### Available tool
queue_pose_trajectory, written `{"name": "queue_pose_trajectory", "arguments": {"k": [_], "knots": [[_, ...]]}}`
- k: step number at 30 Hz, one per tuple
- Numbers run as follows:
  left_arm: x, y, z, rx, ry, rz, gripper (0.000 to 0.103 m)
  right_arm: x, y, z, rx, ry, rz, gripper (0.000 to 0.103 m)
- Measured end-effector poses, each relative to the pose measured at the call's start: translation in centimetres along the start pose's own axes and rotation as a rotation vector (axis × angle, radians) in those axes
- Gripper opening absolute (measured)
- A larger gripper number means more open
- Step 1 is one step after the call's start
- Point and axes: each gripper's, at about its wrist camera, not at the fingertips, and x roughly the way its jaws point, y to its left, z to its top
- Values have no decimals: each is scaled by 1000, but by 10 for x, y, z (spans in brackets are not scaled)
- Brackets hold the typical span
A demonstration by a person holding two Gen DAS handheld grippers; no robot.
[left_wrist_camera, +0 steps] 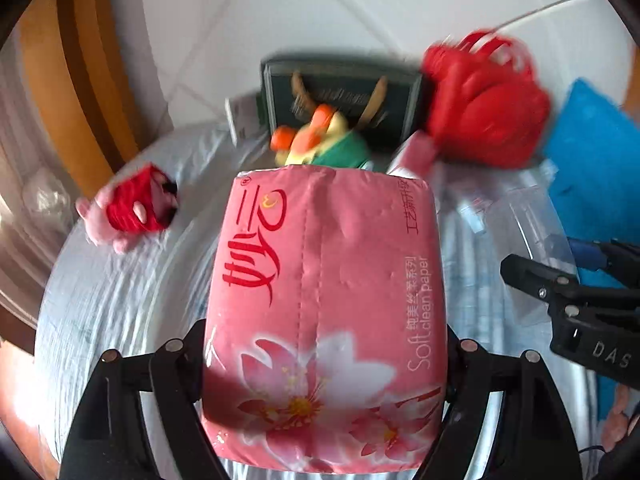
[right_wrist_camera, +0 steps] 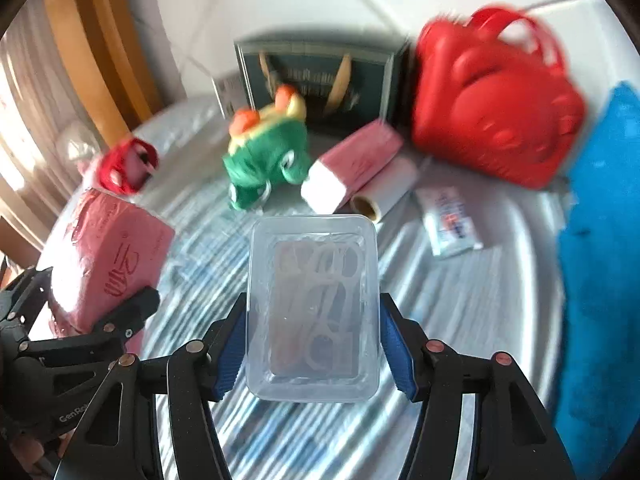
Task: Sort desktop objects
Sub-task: 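Grasp a pink tissue pack with the left tool while the right grasps the clear floss box, then carry the tissue pack and clear floss box over the blue bin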
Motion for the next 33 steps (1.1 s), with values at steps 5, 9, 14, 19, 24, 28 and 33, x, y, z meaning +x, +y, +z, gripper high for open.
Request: {"name": "queue_pose_trajectory", "arguments": {"k": [5,9,14,19,24,28,33], "knots": [[-82,-29,-3,65,-148,-66,81,-102,-10,-26,29,-150,-62,61],[-129,-66,-7,138,-241,-124,81,-181,-39,-57,90,-272,-120,61],[-181,-140,-5,227,-341,-247,81,-265,-85,-91,170,-408,-249,61],[-212,-231,-4,323,-396,-350,81,-313,-152,-125,277,-459,-376,61],[-225,-312,-9,393,-405,-400,81,-335,-223,-151,346,-445,-469,61],[-225,-371,-14,430,-386,-418,81,-346,-270,-169,376,-421,-512,61],[-230,-413,-28,474,-358,-410,81,-354,-313,-189,410,-394,-533,61]]}}
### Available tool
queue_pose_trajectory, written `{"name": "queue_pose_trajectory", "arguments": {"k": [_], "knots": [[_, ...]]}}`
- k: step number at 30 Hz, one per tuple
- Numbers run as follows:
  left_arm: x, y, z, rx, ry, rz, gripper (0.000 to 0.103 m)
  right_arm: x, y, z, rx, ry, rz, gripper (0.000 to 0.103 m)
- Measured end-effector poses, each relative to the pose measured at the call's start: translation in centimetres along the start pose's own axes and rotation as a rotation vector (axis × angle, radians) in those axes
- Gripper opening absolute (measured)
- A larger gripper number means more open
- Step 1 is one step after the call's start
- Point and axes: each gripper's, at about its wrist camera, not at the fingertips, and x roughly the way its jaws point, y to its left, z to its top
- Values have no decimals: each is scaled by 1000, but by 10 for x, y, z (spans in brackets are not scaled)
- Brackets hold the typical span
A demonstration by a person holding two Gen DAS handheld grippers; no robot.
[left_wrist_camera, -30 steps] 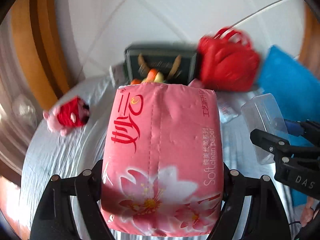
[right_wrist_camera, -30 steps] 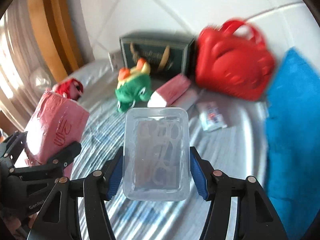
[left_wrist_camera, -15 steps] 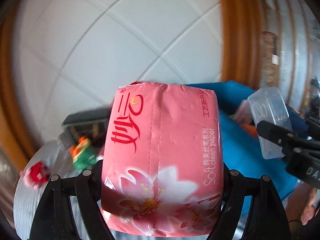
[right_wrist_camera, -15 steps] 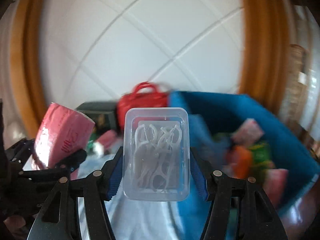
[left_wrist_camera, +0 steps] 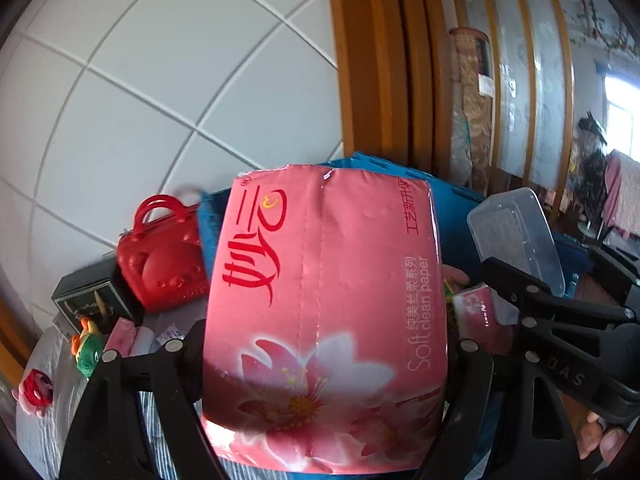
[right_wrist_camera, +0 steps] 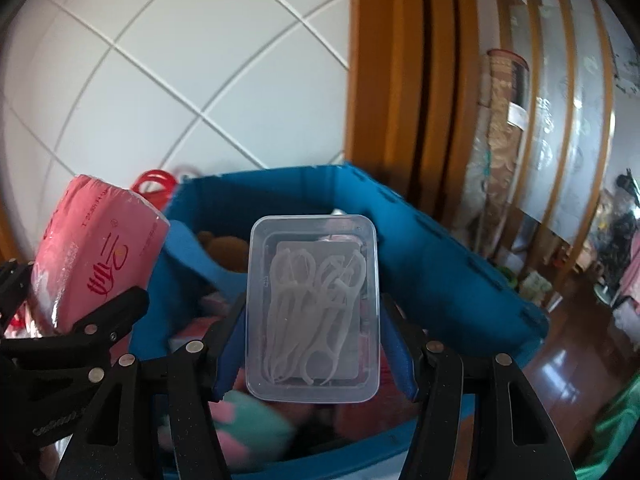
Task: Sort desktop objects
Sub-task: 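Carry the tissue pack and clear floss box over the blue bin, then open both tools to drop the tissue pack and floss box into the bin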
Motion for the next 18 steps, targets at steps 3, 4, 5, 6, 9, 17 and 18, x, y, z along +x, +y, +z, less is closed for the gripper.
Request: {"name": "queue_pose_trajectory", "arguments": {"k": [3,4,5,6,9,17,18], "knots": [[11,-21,3,19,18,1,81,5,-18,-4,5,18,1,61],[14,-27,3,23,24,4,81,10,-23,-4,6,24,6,61],[18,-31,4,27,33,12,81,12,-27,-6,7,29,8,61],[22,-35,5,30,44,15,81,15,-30,-8,7,35,10,61],[21,-38,10,27,43,32,81,24,-35,-12,6,53,13,61],[35,-50,14,21,78,58,83,42,-46,-13,-7,82,9,61],[36,-50,15,19,81,59,83,44,-48,-14,-8,86,9,61]]}}
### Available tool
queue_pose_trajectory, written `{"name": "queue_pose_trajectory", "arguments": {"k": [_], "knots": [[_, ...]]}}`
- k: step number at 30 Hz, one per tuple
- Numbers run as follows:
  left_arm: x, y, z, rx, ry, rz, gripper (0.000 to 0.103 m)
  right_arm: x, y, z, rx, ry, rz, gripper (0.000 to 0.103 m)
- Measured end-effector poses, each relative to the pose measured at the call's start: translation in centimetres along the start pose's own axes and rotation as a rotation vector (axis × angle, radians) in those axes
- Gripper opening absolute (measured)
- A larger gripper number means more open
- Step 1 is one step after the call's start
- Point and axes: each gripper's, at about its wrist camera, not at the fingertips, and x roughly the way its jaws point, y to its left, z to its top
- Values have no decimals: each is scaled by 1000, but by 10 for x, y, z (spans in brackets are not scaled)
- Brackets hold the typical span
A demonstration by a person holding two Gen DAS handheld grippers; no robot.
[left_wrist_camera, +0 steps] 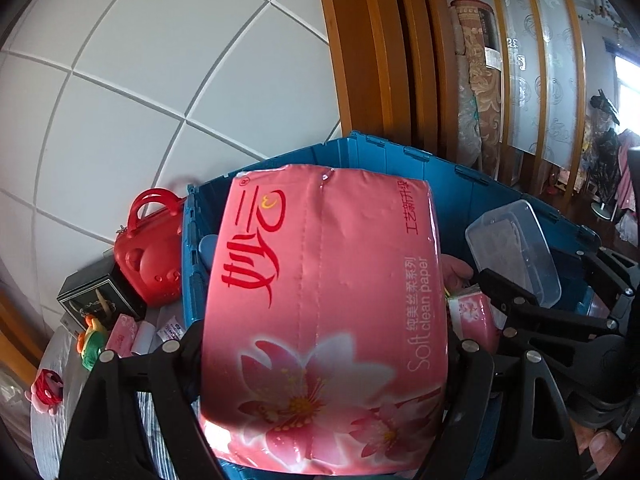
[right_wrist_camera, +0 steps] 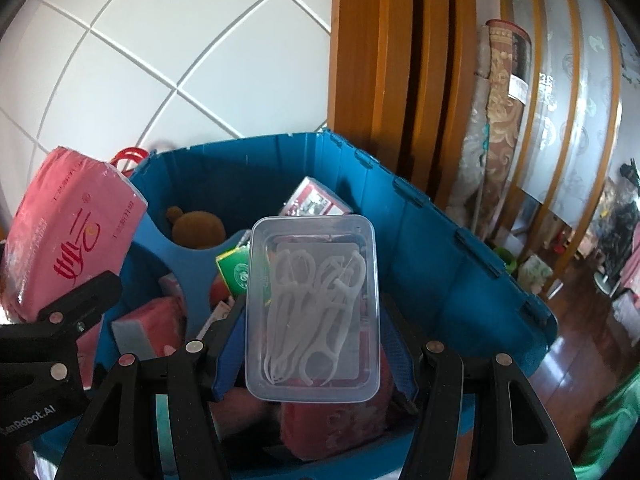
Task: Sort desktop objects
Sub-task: 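Open both tools to drop the tissue pack and floss box into the bin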
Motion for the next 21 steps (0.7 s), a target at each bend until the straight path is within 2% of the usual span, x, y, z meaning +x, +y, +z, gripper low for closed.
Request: {"name": "queue_pose_trajectory", "arguments": {"k": [13,16,18,19,20,21], "knots": [[12,-1,-3,-20,69,-9,83,11,-1,-5,-17,39,13,62],[9,2,-2,-38,62,-18,84,8,-3,-7,-12,35,15,72],[6,3,1,-58,16,-6,90,5,-5,-7,-10,31,18,76],[11,2,3,-47,44,29,91,4,-5,-7,-8,31,18,78],[14,2,2,-51,72,33,91,2,-6,-7,-6,28,19,80],[11,3,1,-58,63,23,91,0,-7,-7,-4,25,16,81]]}}
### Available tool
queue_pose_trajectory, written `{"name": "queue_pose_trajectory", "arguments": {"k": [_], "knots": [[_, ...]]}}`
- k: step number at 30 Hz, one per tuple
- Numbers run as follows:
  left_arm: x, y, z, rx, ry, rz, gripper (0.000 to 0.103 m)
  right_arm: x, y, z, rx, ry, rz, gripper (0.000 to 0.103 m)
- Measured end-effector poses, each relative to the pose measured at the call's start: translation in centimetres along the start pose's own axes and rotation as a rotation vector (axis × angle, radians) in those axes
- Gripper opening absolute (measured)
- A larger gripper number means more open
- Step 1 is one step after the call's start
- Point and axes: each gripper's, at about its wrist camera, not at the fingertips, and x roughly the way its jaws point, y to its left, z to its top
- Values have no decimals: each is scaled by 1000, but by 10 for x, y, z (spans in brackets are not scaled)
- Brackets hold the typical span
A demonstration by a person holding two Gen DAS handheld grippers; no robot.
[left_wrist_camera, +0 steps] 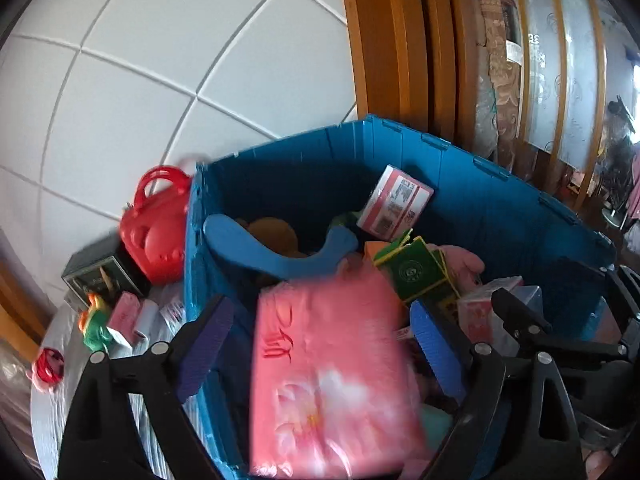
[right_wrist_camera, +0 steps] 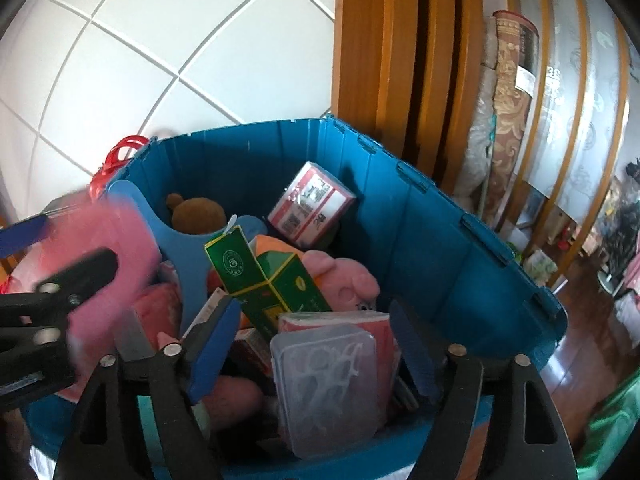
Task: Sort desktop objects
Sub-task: 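Open both tools to drop the tissue pack and floss box into the bin, then move both tools back over the remaining objects on the bed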
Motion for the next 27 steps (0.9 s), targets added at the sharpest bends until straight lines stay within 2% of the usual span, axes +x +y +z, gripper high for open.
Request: {"name": "queue_pose_trajectory", "arguments": {"k": [2,6,9,18,27], "knots": [[-5,-2,-2,7,-16,-4,91,-4,-2,-1,3,-7,-10,87],[-10,-3,-3,13,-19,-14,91,-10,-8,-3,16,-10,-27,93],[-16,-2,-5,7,-20,-35,91,-17,-10,-5,20,-17,-46,103],[-38,1,-18,34,-51,-81,91,-42,-10,-7,26,-60,-56,103],[-61,18,-28,34,-97,-123,91,-51,8,-12,15,-53,-68,103]]}}
